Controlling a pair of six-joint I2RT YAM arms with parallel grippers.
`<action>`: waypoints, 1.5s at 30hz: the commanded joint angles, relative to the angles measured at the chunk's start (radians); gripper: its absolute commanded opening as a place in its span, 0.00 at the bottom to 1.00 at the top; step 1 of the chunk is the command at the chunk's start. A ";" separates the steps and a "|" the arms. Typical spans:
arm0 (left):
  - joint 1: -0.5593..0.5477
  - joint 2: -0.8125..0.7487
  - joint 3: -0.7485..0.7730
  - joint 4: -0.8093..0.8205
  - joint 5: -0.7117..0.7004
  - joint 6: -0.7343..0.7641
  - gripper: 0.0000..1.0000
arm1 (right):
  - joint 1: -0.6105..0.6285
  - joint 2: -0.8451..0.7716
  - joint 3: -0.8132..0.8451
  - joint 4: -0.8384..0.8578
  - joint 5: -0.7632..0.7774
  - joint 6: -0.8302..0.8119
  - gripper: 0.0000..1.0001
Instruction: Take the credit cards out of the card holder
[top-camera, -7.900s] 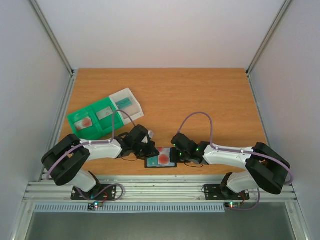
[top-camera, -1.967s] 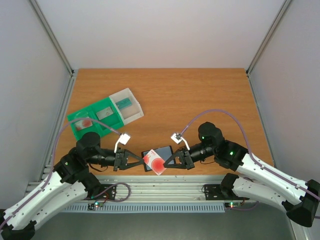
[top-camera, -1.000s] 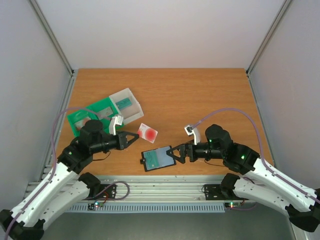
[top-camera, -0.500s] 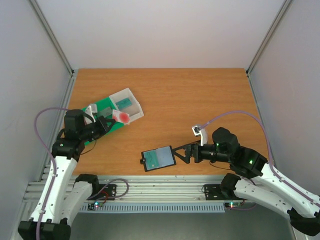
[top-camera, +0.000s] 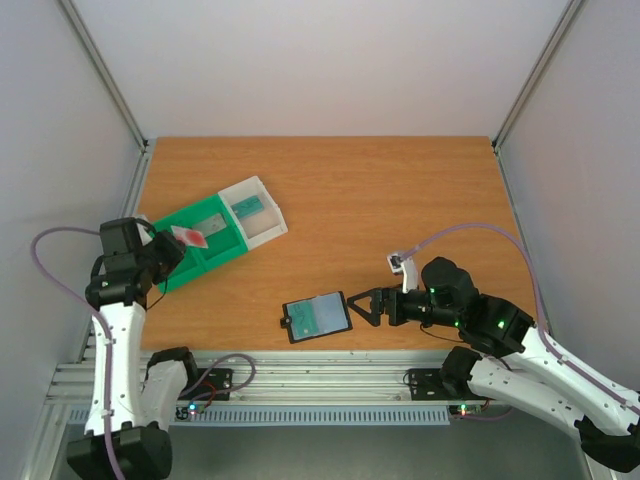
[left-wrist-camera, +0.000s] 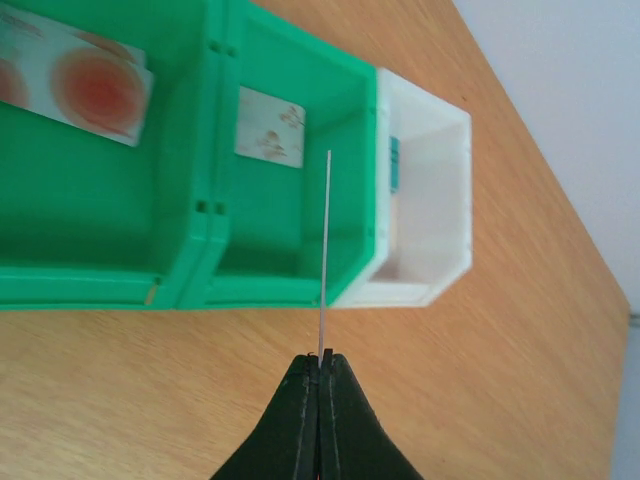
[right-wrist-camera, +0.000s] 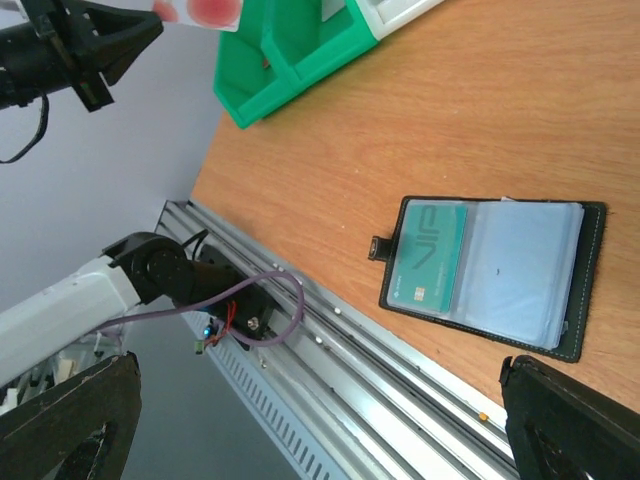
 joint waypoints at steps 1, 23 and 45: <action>0.046 0.010 0.046 -0.040 -0.122 0.069 0.00 | 0.002 -0.005 -0.004 -0.012 0.028 0.000 0.98; 0.244 0.325 0.001 0.198 -0.085 0.165 0.00 | 0.002 -0.039 -0.056 0.004 0.031 -0.022 0.98; 0.246 0.564 0.029 0.386 -0.061 0.127 0.00 | 0.001 -0.055 -0.060 0.033 0.087 -0.092 0.99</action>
